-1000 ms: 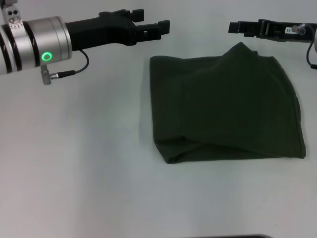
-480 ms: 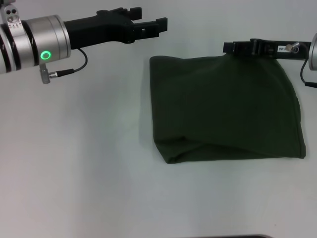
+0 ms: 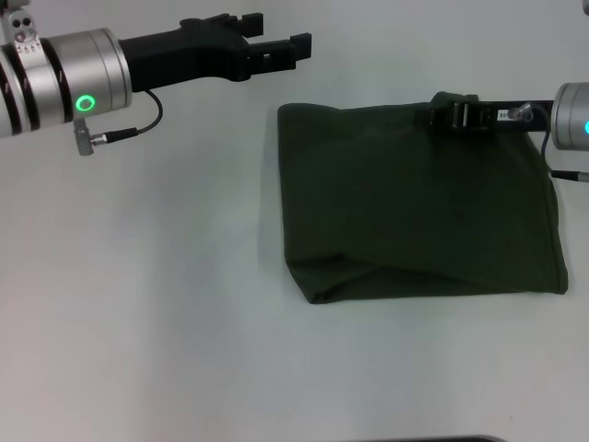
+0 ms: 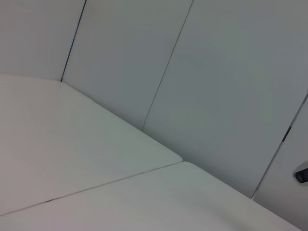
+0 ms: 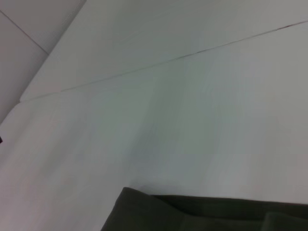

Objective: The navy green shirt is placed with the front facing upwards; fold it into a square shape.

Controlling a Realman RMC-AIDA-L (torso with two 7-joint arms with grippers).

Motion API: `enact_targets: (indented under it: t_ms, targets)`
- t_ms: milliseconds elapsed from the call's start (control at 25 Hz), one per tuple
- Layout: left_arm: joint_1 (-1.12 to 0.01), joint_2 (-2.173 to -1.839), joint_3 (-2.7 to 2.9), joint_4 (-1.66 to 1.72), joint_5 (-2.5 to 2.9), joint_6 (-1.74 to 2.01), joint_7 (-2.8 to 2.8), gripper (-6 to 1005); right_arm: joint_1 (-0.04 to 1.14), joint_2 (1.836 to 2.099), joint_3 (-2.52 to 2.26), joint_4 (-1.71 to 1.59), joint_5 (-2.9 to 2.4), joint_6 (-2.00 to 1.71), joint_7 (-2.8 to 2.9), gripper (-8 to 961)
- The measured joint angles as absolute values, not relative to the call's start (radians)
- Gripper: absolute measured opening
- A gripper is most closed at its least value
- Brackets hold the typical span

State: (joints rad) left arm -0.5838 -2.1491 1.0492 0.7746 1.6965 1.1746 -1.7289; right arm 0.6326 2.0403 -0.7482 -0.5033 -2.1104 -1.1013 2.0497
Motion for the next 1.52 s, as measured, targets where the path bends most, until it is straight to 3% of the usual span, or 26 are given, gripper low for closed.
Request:
enact_targets:
  t_ms: [120,600,760,1120,1360,1520]
  targets:
    - [-0.583,-2.149,1.049,0.774,1.696,1.173,-1.729,917,0.633,2.043,-0.749,-0.503,-2.111,-1.080,2.050,61]
    - [-0.580,-2.149,1.049,0.773,1.699,1.173,-1.728,917,0.623,2.048,-0.739,-0.565,-2.018,-1.174,1.985,56]
    - [-0.579,-2.144,1.049,0.773,1.705,1.165,-1.714,917,0.616,2.040,-0.724,-0.569,-2.017,-1.192,1.988,54]
    - [-0.587,-2.126,1.053,0.778,1.764,1.136,-1.687,917,0.539,1.990,-0.542,-0.585,-1.969,-1.416,1.955,357]
    - [-0.613,-2.130,1.057,0.774,1.845,1.074,-1.691,917,0.475,1.938,-0.502,-0.597,-1.890,-1.554,1.948,495]
    - [-0.611,-2.140,1.061,0.774,1.852,1.076,-1.689,917,0.461,1.929,-0.509,-0.597,-1.892,-1.611,1.953,587]
